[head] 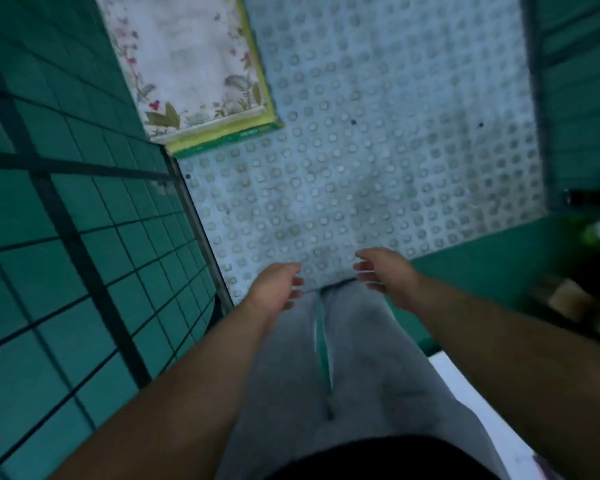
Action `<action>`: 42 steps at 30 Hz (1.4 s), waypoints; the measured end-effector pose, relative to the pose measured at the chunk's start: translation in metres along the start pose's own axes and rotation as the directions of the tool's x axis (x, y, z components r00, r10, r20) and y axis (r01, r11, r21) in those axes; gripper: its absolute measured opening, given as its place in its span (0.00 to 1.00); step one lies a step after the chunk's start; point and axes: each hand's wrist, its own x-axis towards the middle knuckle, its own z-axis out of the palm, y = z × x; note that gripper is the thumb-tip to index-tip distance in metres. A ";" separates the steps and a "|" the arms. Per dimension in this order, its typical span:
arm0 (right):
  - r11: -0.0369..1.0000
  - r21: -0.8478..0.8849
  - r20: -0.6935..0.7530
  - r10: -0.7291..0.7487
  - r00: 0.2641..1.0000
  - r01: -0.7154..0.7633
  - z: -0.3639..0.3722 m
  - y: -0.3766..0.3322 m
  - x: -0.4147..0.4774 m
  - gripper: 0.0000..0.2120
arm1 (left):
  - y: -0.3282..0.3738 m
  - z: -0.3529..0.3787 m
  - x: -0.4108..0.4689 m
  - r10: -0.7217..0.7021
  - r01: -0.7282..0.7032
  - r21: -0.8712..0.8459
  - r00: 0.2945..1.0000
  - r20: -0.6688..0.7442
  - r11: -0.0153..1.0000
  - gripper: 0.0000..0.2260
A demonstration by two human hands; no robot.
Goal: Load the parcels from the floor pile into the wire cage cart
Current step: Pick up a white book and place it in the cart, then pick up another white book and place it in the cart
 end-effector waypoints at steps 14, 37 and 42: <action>0.685 0.707 -0.160 -0.086 0.983 0.175 -0.095 0.136 -0.175 0.13 | 0.017 0.158 -0.149 0.270 -0.351 0.599 0.936 0.224 0.720 0.10; 0.110 0.960 -0.280 0.299 0.912 0.258 -0.193 0.716 -0.268 0.13 | -0.438 0.476 -0.251 -0.016 -0.515 0.839 0.851 0.525 0.178 0.09; -0.062 0.965 -0.219 0.342 0.914 0.255 -0.208 0.789 -0.276 0.16 | -0.491 0.520 -0.261 -0.100 -0.533 0.846 0.841 0.532 0.020 0.12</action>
